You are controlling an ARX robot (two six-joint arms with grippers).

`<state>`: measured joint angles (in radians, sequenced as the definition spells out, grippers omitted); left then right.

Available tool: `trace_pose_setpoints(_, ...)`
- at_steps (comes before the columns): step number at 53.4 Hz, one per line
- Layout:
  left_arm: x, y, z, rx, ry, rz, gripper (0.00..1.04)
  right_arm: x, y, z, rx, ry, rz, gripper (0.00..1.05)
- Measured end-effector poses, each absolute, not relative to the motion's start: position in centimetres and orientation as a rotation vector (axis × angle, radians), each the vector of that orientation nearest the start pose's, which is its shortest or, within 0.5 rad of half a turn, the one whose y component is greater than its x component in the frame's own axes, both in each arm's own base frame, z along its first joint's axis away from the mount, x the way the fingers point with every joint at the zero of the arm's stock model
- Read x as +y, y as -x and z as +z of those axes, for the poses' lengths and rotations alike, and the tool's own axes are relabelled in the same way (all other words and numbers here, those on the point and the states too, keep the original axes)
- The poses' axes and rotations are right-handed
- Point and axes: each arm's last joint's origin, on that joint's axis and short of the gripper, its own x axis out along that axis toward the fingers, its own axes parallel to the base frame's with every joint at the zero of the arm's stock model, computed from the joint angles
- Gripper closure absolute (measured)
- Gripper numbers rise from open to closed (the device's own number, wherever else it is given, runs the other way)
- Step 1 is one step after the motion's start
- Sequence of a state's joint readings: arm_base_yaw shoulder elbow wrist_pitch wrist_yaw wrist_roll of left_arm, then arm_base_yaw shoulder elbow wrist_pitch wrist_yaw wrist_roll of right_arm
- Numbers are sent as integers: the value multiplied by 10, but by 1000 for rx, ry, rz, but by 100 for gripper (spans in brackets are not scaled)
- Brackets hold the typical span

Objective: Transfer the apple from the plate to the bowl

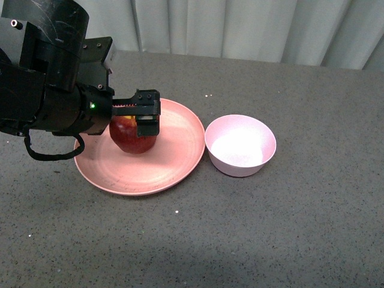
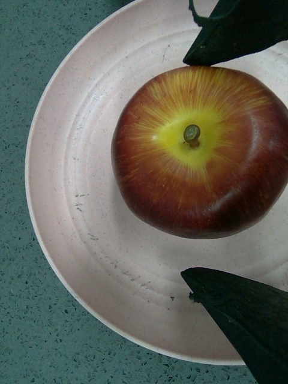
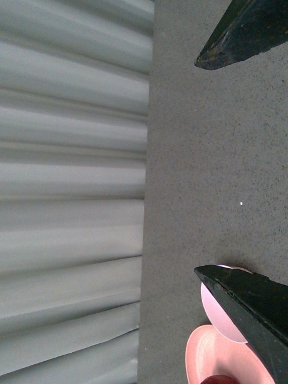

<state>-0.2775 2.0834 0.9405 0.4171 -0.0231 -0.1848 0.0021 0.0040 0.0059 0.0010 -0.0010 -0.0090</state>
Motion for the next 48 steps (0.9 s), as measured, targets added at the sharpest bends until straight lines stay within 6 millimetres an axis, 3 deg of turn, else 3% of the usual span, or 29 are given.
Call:
trace_pose_setpoints(8,-103,-364,69,738,62,-173,8,0,-98,165,-3,9,3,9)
trace_pose_setpoints(17,-104,-363,69,737,63,-176,32,0,-98,165,-3,9,3,9)
trace_pose_setpoints(28,-114,-360,77,737,94,-200,35,0,-98,165,-3,9,3,9)
trace_pose_setpoints(33,-131,-360,88,710,108,-243,36,0,-98,165,-3,9,3,9)
trace_pose_setpoints(41,-178,-360,112,649,114,-362,36,0,-98,165,-3,9,3,9)
trace_pose_setpoints(48,-199,-356,118,638,104,-415,36,0,-98,165,-3,9,3,9)
